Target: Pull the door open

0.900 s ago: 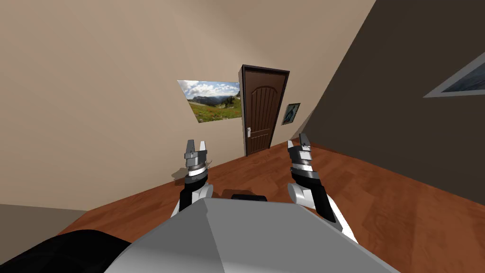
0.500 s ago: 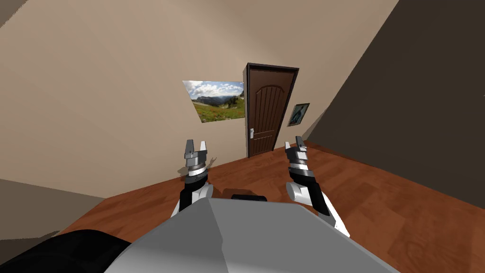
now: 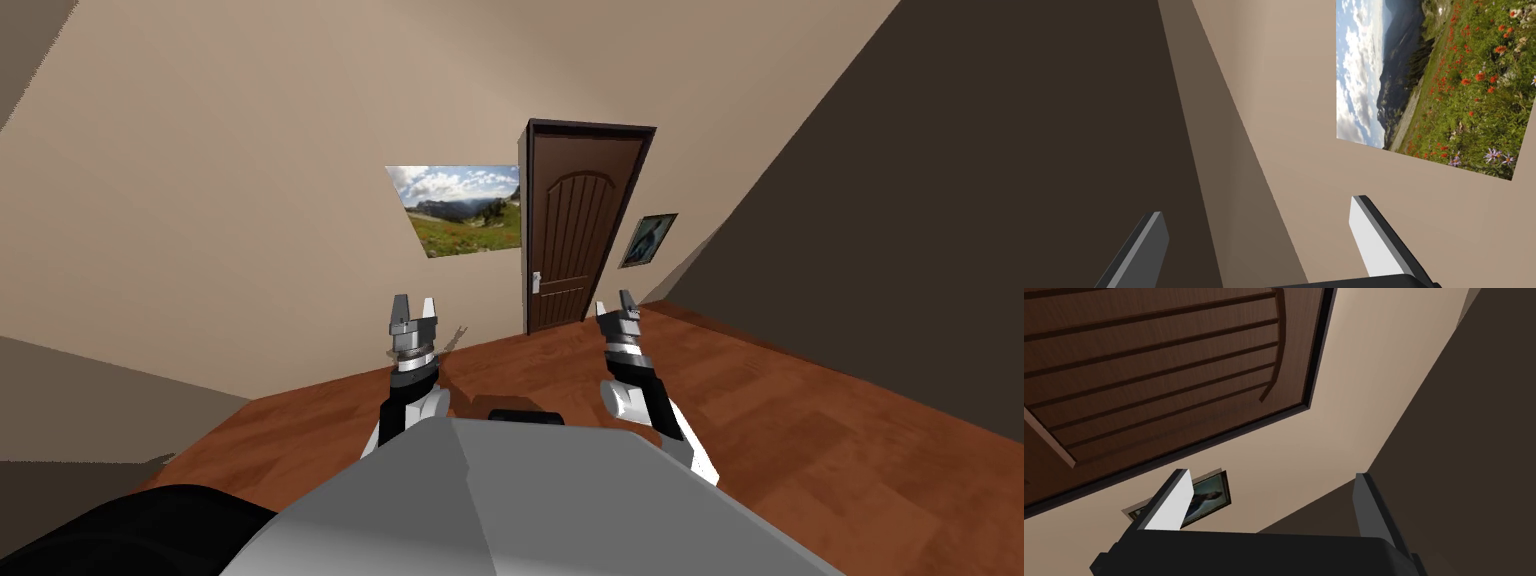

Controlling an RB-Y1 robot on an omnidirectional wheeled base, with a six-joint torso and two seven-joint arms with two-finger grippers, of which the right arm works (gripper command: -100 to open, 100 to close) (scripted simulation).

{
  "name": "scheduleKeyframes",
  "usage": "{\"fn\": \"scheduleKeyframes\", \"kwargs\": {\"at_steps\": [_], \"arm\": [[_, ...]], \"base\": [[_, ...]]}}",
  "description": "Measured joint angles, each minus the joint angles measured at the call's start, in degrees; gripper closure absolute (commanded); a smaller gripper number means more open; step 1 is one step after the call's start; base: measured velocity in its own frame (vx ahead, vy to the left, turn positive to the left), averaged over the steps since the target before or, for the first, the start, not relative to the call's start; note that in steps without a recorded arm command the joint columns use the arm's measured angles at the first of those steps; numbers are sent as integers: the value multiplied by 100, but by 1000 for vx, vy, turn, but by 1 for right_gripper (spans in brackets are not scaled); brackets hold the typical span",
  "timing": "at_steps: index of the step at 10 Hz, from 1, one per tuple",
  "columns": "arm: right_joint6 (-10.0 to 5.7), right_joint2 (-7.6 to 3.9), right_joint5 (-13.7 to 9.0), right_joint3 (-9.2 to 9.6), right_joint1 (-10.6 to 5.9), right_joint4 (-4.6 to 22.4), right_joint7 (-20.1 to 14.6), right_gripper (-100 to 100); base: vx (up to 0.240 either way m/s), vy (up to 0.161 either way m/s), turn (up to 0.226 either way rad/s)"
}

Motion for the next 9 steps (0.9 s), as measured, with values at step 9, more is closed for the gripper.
{"fn": "scheduleKeyframes", "kwargs": {"at_steps": [9], "arm": [[-35,-180,-766,-49,-452,1079,-1013,-100]], "base": [[88,-64,147]]}}
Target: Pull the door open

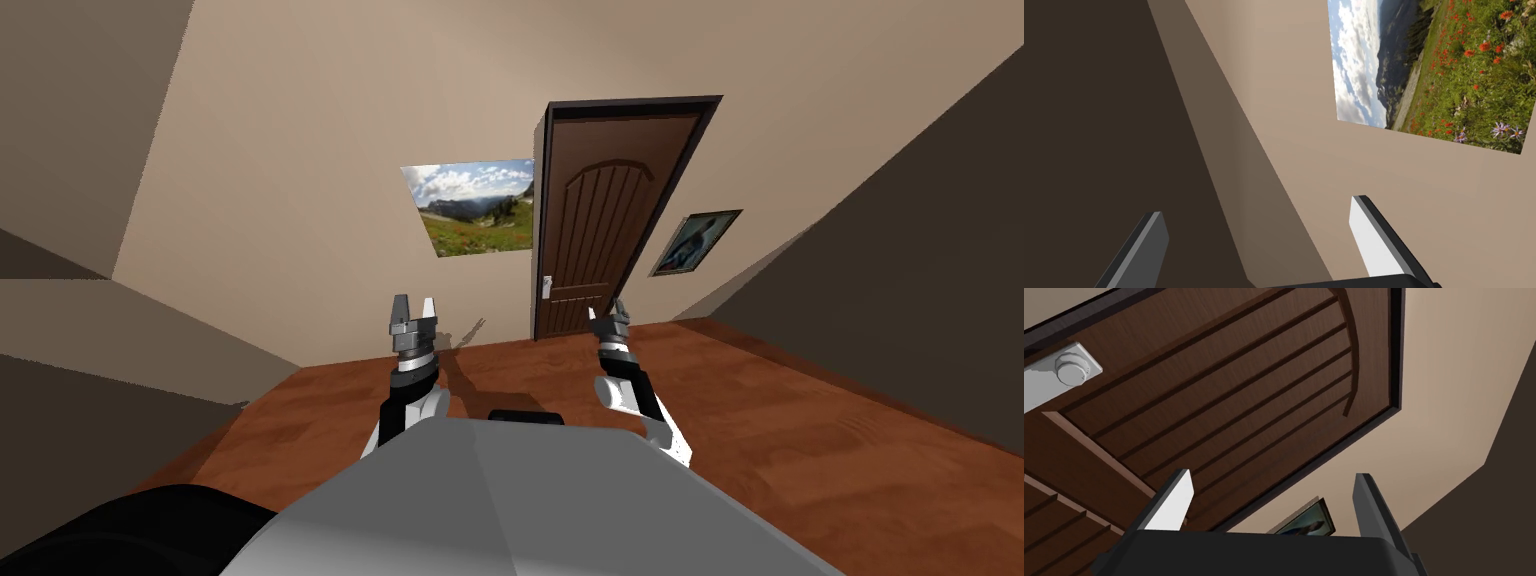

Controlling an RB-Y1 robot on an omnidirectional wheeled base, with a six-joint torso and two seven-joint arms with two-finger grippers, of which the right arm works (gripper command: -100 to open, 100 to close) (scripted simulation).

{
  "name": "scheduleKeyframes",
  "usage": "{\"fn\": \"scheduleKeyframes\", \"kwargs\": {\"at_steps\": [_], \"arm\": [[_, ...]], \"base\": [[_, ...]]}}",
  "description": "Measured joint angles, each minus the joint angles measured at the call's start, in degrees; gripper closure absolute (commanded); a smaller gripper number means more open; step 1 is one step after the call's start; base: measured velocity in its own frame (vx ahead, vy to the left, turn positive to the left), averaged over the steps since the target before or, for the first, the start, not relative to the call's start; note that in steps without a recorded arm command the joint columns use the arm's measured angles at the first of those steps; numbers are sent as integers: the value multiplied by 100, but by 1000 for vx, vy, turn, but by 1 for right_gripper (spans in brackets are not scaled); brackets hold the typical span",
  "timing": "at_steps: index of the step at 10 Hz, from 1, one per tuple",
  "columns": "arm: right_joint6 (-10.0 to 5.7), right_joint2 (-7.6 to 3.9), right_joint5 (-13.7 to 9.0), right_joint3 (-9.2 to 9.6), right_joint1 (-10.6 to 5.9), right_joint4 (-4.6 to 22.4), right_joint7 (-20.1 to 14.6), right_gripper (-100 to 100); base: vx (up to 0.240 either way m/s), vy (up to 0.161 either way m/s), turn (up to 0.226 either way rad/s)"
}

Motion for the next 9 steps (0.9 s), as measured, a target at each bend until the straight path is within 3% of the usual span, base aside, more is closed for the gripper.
{"fn": "scheduleKeyframes", "kwargs": {"at_steps": [9], "arm": [[39,-112,-876,-82,-574,1207,-1146,-100]], "base": [[77,-82,163]]}}
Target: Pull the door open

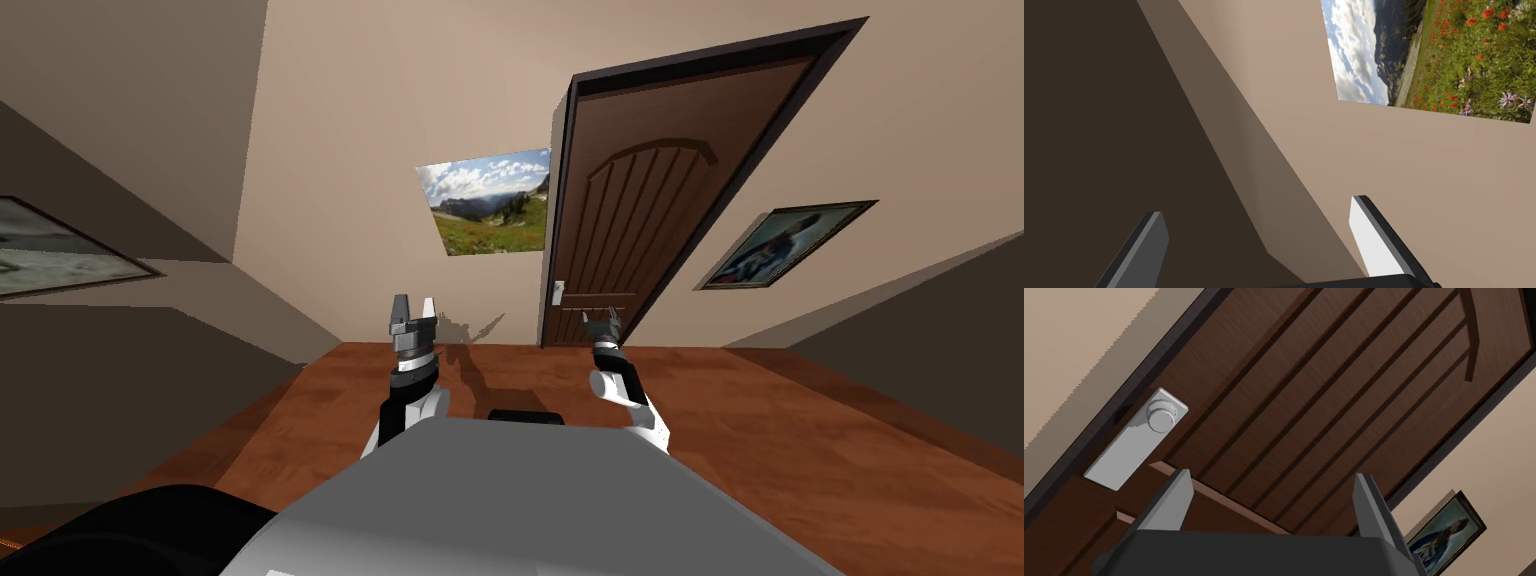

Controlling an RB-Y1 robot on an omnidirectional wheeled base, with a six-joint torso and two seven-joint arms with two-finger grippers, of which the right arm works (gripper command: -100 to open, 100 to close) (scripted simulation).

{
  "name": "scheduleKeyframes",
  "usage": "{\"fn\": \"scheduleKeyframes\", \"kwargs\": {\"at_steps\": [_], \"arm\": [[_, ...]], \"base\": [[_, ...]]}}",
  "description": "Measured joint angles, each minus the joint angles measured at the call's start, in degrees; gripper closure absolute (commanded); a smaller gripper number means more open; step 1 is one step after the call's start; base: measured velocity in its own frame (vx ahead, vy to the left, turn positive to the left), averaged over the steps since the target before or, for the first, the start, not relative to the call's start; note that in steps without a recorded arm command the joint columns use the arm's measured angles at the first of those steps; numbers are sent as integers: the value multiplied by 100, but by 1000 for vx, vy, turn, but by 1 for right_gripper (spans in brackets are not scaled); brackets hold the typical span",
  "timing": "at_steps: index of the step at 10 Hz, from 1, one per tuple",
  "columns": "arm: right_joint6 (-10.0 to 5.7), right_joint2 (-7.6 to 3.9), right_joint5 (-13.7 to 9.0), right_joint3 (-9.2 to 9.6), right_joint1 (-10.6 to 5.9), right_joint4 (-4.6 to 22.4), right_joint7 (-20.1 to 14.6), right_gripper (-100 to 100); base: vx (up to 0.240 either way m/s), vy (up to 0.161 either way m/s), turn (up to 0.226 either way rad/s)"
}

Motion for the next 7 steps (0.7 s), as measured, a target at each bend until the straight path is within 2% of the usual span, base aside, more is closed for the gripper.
{"fn": "scheduleKeyframes", "kwargs": {"at_steps": [3,7], "arm": [[5,-24,-293,-27,-192,408,-387,-100],[38,6,-657,-48,-400,869,-849,-100]], "base": [[57,-83,162],[68,-95,161]]}}
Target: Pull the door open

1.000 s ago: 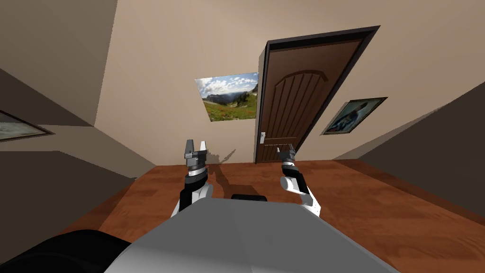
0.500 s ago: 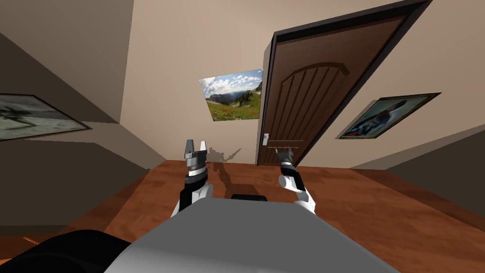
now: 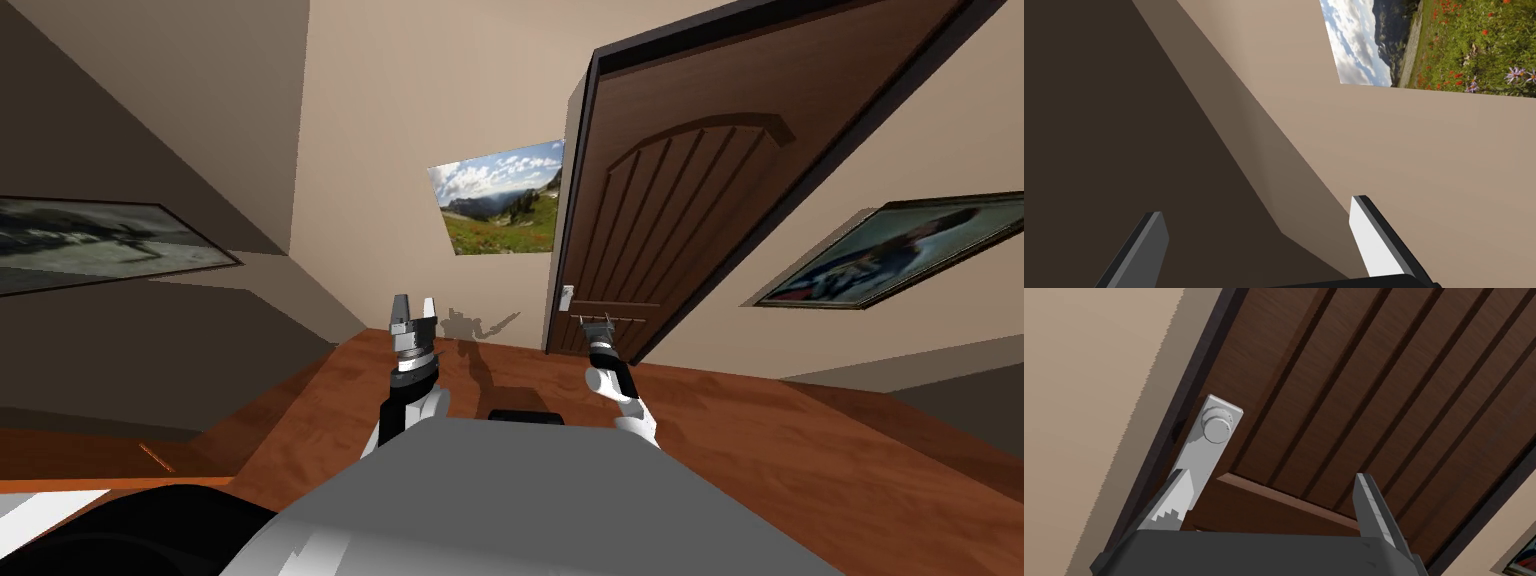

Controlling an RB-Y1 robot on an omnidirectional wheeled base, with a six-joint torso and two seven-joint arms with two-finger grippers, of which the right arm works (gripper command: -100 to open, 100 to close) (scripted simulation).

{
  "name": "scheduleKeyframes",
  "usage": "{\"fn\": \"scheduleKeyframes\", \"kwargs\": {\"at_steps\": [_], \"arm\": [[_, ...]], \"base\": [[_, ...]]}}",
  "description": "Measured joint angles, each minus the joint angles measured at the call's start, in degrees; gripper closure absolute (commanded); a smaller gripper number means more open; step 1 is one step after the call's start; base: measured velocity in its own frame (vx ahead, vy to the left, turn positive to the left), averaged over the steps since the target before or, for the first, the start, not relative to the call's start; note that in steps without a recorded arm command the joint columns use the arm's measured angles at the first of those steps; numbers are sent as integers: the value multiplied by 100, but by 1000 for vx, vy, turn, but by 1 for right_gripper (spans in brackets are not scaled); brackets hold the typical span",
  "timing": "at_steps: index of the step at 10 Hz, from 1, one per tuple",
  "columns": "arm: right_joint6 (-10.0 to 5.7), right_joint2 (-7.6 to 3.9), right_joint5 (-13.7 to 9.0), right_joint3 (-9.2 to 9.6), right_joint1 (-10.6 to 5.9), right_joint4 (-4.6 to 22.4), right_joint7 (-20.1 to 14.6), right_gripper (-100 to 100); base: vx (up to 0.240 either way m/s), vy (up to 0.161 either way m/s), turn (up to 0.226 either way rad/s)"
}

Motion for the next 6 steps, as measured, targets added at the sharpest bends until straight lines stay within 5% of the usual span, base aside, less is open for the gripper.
{"fn": "scheduleKeyframes", "kwargs": {"at_steps": [6], "arm": [[-32,-1,-509,-30,-359,788,-688,-100]], "base": [[60,-85,135]]}}
